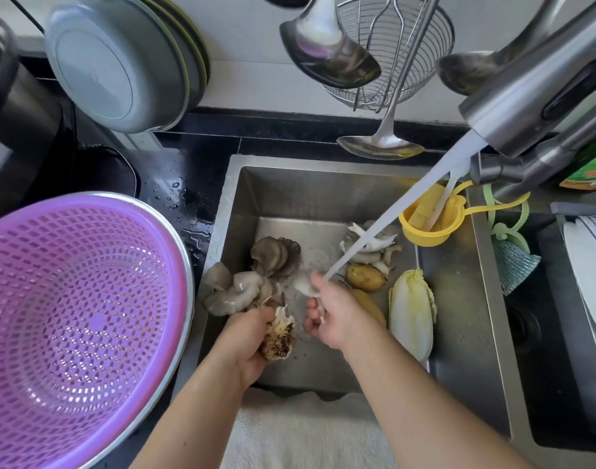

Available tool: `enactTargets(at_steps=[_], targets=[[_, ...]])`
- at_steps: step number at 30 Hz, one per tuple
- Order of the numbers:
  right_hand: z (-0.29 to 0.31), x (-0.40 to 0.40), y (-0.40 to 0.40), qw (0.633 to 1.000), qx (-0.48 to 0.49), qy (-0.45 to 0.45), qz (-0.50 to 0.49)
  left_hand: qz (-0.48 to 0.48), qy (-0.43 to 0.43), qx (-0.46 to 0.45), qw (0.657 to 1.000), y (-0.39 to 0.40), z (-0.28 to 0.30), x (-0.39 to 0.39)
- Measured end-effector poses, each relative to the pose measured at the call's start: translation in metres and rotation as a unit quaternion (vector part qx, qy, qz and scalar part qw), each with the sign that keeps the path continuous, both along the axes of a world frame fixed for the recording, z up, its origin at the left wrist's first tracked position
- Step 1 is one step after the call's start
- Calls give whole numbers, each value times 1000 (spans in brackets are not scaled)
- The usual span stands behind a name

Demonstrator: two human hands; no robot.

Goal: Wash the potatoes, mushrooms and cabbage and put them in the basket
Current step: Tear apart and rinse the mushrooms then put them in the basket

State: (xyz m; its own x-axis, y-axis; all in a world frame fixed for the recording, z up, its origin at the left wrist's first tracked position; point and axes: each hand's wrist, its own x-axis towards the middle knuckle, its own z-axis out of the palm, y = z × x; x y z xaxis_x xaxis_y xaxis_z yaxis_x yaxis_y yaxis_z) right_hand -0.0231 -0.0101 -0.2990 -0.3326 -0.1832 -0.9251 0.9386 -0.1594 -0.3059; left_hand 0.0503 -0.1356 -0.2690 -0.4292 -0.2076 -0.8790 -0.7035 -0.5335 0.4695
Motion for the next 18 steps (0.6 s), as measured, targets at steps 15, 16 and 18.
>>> enactTargets(at_steps=[15, 16, 18], targets=[[-18, 7, 18, 963, 83, 215, 139, -6, 5, 6, 1000, 6, 4, -2], [-19, 5, 14, 916, 175, 274, 234, -5, 4, 2, 1000, 6, 4, 0], [-27, 4, 11, 762, 322, 406, 388, 0, 6, -7, 1000, 8, 2, 4]])
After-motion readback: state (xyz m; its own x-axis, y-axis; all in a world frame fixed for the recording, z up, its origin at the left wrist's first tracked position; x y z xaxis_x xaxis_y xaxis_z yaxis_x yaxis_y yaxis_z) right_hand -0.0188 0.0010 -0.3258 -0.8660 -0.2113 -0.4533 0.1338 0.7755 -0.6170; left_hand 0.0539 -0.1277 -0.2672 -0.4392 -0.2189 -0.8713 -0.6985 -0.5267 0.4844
